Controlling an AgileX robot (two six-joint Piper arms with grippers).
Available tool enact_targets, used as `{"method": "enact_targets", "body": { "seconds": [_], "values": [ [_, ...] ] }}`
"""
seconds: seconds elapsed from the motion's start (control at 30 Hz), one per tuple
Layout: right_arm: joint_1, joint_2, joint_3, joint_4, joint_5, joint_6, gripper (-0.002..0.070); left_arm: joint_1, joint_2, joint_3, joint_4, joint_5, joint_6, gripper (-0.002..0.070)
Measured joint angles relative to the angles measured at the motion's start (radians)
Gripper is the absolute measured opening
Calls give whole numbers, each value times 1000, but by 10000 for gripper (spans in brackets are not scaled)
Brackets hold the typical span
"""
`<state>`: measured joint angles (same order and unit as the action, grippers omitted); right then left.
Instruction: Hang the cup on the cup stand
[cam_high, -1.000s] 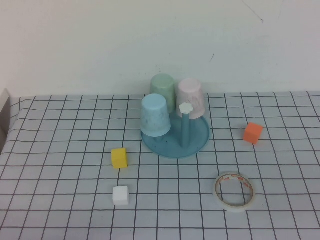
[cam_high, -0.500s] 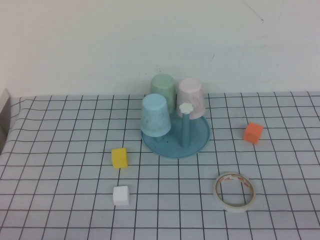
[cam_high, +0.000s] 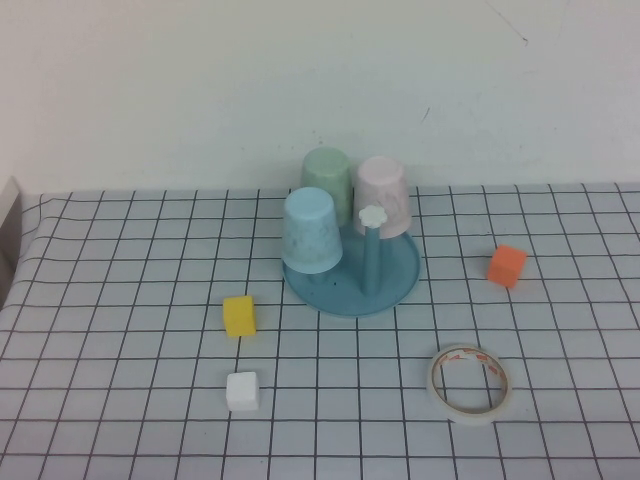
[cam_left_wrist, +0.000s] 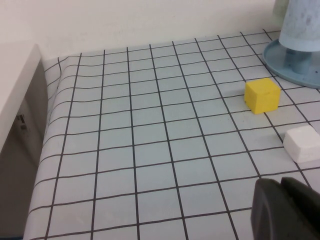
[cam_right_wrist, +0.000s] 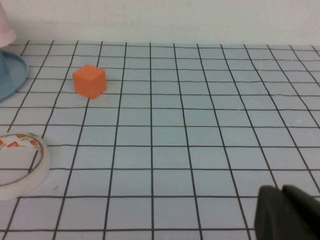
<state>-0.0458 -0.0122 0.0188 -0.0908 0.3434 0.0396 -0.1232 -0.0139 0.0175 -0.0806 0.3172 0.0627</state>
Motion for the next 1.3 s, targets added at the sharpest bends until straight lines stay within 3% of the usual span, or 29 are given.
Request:
{"method": "enact_targets", "body": {
  "seconds": [0.33, 1.3],
  "values": [
    [0, 0, 0, -4, 5, 75, -1, 0, 0, 0, 0, 0, 0, -1],
    [0, 0, 0, -7, 5, 31, -1, 0, 0, 0, 0, 0, 0, -1]
  ]
}}
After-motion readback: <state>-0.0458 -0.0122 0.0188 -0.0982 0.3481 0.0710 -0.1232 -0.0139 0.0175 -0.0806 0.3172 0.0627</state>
